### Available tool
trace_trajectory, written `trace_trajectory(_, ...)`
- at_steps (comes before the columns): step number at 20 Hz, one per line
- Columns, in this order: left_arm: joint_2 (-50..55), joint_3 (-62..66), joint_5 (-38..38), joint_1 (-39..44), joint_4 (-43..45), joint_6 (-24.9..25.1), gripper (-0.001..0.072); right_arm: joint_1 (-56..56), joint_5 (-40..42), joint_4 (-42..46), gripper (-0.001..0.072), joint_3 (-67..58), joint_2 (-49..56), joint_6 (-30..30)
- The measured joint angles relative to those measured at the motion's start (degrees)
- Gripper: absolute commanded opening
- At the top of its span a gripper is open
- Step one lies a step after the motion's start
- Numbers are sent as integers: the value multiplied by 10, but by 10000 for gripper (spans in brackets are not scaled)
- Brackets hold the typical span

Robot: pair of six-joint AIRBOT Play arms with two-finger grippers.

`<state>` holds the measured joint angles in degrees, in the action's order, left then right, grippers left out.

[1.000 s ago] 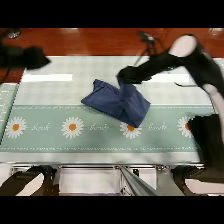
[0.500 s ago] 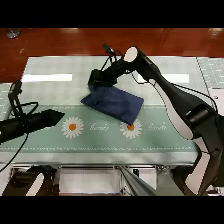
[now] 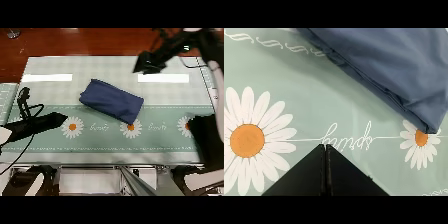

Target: Fold the shirts.

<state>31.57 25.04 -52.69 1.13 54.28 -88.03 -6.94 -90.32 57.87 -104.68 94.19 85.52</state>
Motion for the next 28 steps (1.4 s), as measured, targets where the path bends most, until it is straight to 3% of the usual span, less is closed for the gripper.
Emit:
trace_trajectory(4,14,-2,3,0,-1,2,23,60,149,57,626,313,-172,51)
trace_trajectory(7,26,-2,8,0,-2,3,23,66,285,-23,626,512,-219,66)
trace_trajectory(11,37,-2,16,1,-3,3,23,39,352,-153,626,594,-170,10)
trace_trajectory(13,40,-2,18,1,-3,3,23,21,365,-198,621,588,-131,-14)
trace_trajectory(14,41,-2,18,1,-3,3,23,12,369,-215,549,577,-110,-21)
trace_trajectory(15,42,-2,20,1,-4,3,23,3,371,-229,335,564,-92,-29)
trace_trajectory(17,42,-2,22,1,-4,3,23,-17,371,-248,20,528,-56,-44)
trace_trajectory(22,43,-2,29,1,-4,2,23,-43,310,-248,20,376,-20,-81)
trace_trajectory(28,43,-2,31,1,-4,3,23,10,179,-143,19,143,-57,-25)
